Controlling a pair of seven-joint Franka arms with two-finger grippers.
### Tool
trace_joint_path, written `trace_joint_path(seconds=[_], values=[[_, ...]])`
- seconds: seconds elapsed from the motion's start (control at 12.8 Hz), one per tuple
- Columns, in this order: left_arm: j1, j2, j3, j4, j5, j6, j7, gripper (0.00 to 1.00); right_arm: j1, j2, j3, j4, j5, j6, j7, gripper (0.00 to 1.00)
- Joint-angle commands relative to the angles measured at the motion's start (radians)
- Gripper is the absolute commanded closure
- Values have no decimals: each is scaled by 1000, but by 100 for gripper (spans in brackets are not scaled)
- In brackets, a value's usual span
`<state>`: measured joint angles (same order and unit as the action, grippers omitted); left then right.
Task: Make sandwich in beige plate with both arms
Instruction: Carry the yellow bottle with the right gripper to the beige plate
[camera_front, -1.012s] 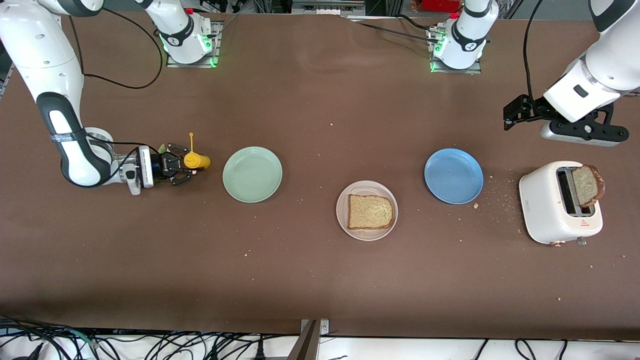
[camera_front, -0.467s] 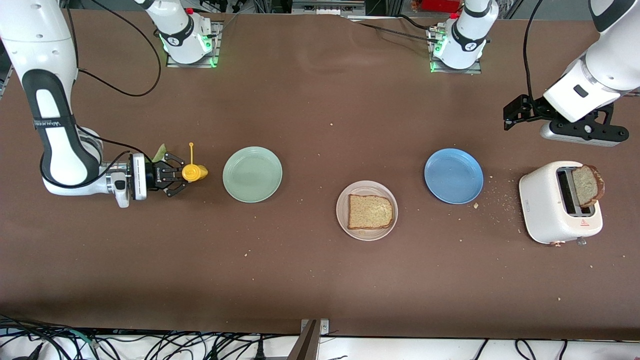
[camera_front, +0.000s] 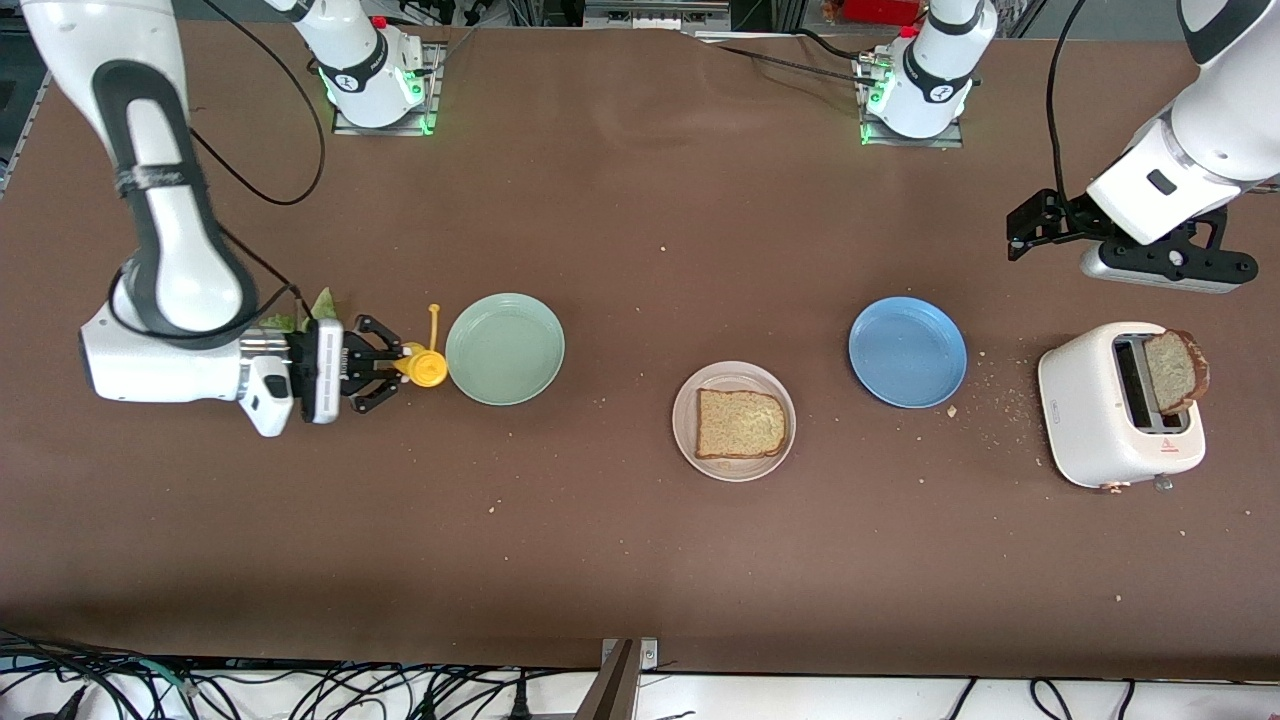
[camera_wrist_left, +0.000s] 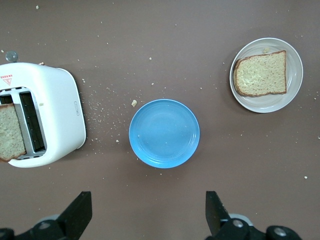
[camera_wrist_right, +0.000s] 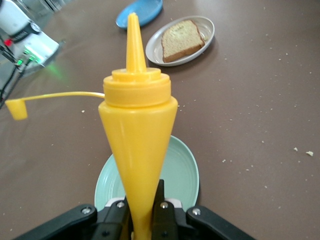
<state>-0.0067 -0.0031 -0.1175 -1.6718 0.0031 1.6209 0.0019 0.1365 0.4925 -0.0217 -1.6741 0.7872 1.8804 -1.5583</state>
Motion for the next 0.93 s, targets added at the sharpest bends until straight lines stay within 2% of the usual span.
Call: trace_joint_path(seconds=[0.0, 0.39, 0.62, 0.86], values=[[1, 6, -1, 24, 20, -22, 0, 0, 110, -9, -7, 71, -123, 70, 273, 100], [-1, 6, -1, 24, 20, -22, 0, 0, 375, 29, -7, 152, -497, 255, 825, 100], [1, 8, -1, 24, 20, -22, 0, 0, 486, 127, -9, 267, -731, 275, 1108, 100], [2, 6, 1, 24, 18, -39, 1, 0, 583, 242, -12, 367, -912, 273, 1227, 100]])
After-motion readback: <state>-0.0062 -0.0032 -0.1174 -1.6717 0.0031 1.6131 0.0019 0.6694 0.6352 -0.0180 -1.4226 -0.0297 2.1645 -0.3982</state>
